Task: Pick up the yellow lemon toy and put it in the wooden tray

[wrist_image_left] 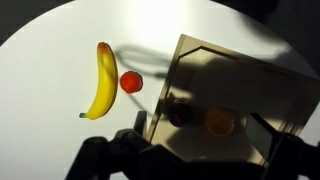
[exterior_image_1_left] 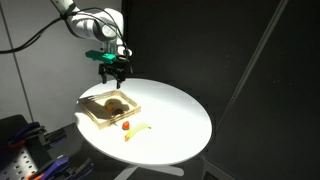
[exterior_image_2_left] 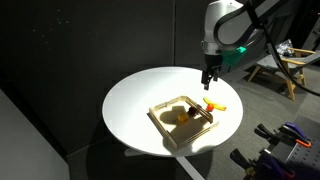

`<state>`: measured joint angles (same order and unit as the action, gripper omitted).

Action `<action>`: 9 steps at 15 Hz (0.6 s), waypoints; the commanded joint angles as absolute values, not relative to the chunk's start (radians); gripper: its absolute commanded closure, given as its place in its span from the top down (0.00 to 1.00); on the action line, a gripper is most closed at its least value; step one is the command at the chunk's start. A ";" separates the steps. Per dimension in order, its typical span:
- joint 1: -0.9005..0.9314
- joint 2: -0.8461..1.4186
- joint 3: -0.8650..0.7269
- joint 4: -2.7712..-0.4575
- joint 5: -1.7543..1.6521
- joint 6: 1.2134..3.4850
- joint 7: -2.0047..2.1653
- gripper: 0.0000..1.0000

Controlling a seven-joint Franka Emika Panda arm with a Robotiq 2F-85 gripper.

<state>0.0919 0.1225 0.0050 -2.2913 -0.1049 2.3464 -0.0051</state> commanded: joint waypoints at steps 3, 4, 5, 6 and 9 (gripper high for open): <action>0.063 -0.004 0.026 -2.379 -0.018 2.321 -0.128 1.00; 0.063 -0.020 0.024 -2.390 -0.016 2.319 -0.134 1.00; 0.063 -0.037 0.022 -2.401 -0.018 2.320 -0.132 1.00; 0.062 -0.052 0.021 -2.411 -0.024 2.324 -0.125 1.00; 0.058 -0.093 0.018 -2.441 -0.052 2.338 -0.078 1.00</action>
<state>0.0764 -0.0251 0.0115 -2.3960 -0.0396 2.3411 -0.0973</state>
